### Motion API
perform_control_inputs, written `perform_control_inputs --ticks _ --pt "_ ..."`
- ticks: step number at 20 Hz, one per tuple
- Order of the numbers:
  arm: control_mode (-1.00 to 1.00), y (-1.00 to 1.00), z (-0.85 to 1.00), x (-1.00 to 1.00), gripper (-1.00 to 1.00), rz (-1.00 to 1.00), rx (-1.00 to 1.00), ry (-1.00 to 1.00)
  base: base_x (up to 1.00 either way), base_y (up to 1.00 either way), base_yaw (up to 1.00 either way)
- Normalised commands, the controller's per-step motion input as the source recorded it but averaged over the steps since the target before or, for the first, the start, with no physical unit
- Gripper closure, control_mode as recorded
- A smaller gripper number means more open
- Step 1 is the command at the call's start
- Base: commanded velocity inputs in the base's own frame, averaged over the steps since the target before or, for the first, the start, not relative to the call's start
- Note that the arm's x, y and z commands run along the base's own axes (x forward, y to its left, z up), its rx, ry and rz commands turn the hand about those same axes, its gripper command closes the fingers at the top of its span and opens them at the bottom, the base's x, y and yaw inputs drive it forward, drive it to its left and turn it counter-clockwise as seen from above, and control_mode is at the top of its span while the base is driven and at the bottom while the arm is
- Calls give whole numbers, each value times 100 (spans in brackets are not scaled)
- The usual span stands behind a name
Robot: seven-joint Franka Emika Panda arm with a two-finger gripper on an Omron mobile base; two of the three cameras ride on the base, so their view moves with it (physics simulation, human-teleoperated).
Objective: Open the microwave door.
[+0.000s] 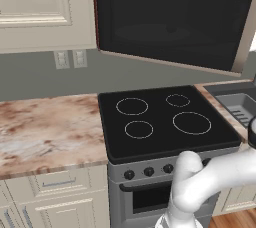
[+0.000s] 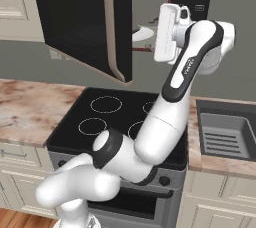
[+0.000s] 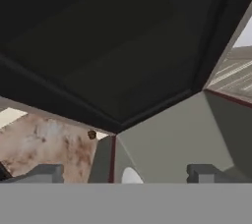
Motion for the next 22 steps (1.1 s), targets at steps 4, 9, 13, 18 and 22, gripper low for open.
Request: perform_control_inputs --ticks 4,9,13,18,22 --pt "-100 90 0 -82 -100 11 -17 0 0 0 0" --pt "-100 100 0 -92 -100 11 -15 0 0 0 0" --pt "-100 100 0 -100 -100 12 -9 0 0 0 0" --pt "-100 95 0 -100 -100 13 -1 0 0 0 0" --pt "-100 99 -4 -100 -100 14 0 0 0 0 0"
